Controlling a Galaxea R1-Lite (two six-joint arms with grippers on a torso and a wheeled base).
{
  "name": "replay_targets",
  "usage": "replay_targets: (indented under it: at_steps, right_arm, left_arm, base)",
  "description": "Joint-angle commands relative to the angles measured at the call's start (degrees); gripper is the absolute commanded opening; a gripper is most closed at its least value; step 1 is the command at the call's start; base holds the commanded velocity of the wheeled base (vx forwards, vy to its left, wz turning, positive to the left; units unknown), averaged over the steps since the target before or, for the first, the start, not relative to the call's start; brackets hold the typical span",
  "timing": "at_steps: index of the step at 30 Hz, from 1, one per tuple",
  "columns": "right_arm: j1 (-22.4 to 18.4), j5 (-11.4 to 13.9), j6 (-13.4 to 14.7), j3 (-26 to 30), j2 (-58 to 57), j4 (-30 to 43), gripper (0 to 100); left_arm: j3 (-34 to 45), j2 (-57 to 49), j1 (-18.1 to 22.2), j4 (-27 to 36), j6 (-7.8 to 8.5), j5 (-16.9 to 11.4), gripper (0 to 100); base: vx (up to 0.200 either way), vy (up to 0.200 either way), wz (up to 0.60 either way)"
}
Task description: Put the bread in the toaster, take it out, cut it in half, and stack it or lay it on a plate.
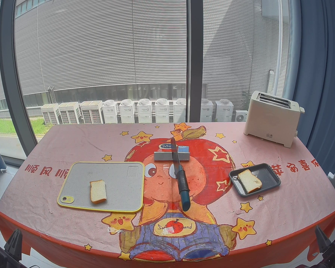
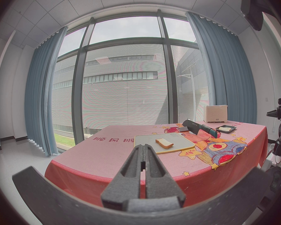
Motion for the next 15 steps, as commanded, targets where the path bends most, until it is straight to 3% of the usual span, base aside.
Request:
replay_targets:
  at_steps: [1,9,15]
  right_arm:
    - [0.5,0.1,0.1,0.4,-4.3,0.1,100]
    - [0.5,1.2,0.5,0.4,-4.1,0.5,100]
    - [0.3,-0.6,0.4,2.3,-4.1,-0.1,100]
  left_arm:
    - [0.9,-0.9,0.0,0.0,-0.01,0.0,0]
    - [0.9,-0.9,0.0,-0.1,-0.01,0.0,0]
    - [0.9,-0.9,0.0,0.0,-0.01,0.0,0]
  base:
    - [0.0,0.0,0.0]
    - [0.0,0.0,0.0]
    - [0.0,0.0,0.0]
